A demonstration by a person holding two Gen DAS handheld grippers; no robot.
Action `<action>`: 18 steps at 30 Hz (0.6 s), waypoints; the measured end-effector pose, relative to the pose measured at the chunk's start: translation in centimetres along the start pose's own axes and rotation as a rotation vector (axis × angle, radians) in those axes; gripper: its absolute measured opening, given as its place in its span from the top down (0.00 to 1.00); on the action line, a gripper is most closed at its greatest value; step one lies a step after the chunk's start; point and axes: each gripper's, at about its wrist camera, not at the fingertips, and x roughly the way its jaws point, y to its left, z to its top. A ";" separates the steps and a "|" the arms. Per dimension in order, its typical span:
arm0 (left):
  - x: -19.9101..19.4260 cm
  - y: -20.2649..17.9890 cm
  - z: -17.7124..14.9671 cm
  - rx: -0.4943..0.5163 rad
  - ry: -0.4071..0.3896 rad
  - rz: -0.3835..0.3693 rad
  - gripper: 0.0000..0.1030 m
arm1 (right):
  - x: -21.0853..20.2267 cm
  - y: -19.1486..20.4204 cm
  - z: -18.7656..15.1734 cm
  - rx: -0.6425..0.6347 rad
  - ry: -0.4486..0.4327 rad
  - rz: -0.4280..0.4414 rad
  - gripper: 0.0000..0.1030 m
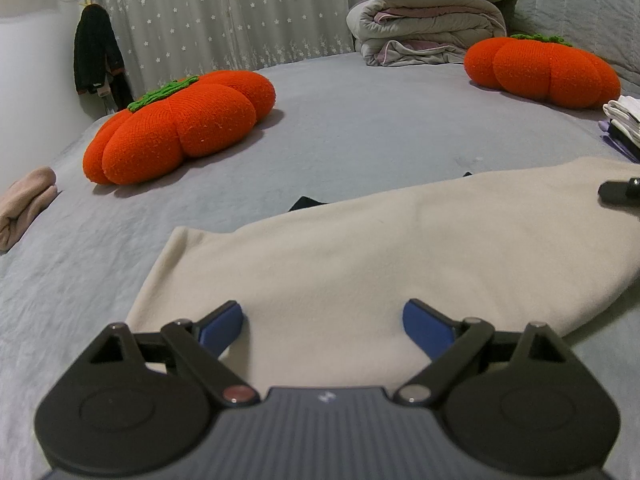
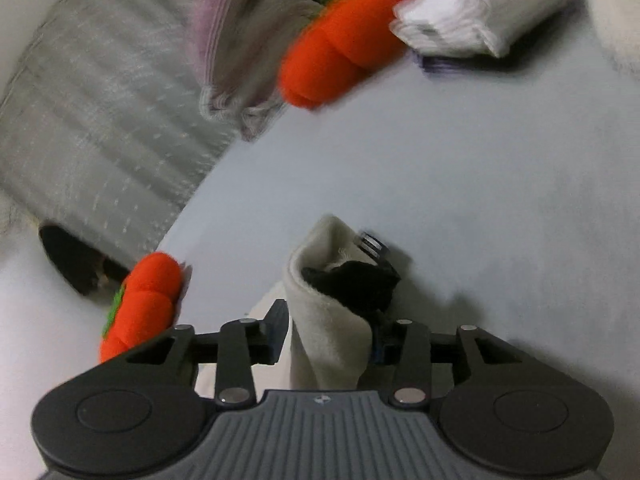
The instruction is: Fold clothes
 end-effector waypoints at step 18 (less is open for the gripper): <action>0.2 0.3 0.1 -0.004 0.004 -0.012 0.09 | 1.8 1.8 3.3 -0.223 0.047 0.044 0.78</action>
